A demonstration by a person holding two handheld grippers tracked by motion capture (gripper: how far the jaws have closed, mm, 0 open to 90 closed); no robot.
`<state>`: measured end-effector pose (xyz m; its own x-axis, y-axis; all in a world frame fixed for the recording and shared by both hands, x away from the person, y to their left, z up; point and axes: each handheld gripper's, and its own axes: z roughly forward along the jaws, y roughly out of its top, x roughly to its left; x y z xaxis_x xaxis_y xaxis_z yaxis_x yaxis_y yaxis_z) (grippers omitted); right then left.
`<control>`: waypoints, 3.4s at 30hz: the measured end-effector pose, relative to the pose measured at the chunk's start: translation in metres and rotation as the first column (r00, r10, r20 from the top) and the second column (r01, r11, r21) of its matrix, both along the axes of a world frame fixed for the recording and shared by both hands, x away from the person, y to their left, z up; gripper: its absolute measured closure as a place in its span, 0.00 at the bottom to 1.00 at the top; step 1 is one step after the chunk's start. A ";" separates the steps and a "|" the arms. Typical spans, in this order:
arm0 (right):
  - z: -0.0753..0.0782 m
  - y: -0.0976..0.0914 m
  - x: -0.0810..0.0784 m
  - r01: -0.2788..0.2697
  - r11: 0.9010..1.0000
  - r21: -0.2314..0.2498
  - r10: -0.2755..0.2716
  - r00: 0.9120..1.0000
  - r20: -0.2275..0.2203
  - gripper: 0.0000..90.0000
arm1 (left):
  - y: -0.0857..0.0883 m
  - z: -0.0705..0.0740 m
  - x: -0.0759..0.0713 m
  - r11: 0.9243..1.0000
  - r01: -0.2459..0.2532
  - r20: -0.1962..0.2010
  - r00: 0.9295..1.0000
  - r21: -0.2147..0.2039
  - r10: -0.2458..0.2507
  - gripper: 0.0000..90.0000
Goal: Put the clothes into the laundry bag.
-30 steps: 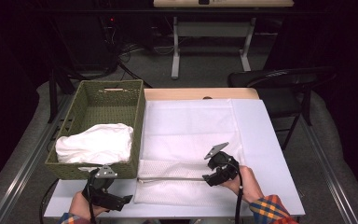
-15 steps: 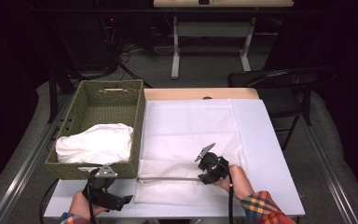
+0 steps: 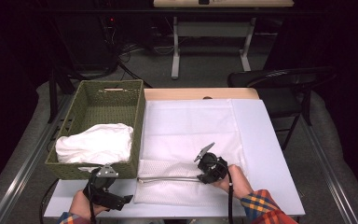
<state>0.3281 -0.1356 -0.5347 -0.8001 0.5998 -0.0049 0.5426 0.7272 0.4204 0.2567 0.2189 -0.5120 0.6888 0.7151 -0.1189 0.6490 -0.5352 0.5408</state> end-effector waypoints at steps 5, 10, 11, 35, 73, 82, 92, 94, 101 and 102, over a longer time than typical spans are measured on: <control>-0.001 -0.003 0.001 0.010 1.000 0.004 -0.010 1.000 0.020 0.91 | -0.001 -0.002 0.002 1.000 0.001 -0.005 1.000 0.004 -0.001 0.06; 0.004 -0.003 0.000 0.014 1.000 -0.023 -0.013 0.998 0.067 0.97 | -0.002 0.000 -0.001 1.000 0.012 0.001 1.000 0.008 -0.012 0.06; 0.009 -0.004 -0.001 0.021 1.000 -0.018 -0.020 0.996 0.093 0.97 | -0.002 0.000 -0.001 1.000 0.011 0.002 1.000 0.007 -0.011 0.06; 0.000 0.020 0.015 0.001 0.998 -0.067 0.003 0.998 0.064 0.47 | 0.002 -0.005 -0.002 1.000 0.026 -0.024 0.999 0.001 -0.026 0.06; 0.065 0.013 0.033 0.073 0.993 0.094 -0.087 0.983 0.164 0.99 | 0.000 0.001 -0.007 0.999 0.040 0.013 0.999 -0.016 -0.040 0.02; 0.085 0.006 0.037 0.100 0.984 0.148 -0.123 0.981 0.153 0.99 | -0.002 0.000 -0.004 0.999 0.044 0.008 0.999 -0.020 -0.043 0.02; 0.102 -0.002 0.032 0.121 0.977 0.175 -0.152 0.972 0.180 0.99 | -0.003 0.001 -0.003 0.998 0.057 0.010 0.998 -0.018 -0.057 0.02; 0.104 -0.002 0.031 0.120 0.977 0.176 -0.152 0.972 0.181 0.99 | -0.004 0.001 -0.003 0.998 0.062 0.011 0.998 -0.011 -0.061 0.02; 0.120 -0.003 0.020 0.117 0.972 0.204 -0.162 0.962 0.218 0.99 | -0.005 0.002 -0.006 0.998 0.063 0.006 0.998 -0.009 -0.063 0.02; 0.122 -0.003 0.018 0.110 0.972 0.209 -0.158 0.961 0.227 0.99 | -0.005 0.002 -0.007 0.998 0.061 0.009 0.998 -0.011 -0.061 0.02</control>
<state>0.3462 -0.1390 -0.4123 -0.7016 0.7100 -0.0610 0.4952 0.5473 0.6747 0.2499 0.2138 -0.5100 0.7324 0.6702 -0.1204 0.6105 -0.5679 0.5521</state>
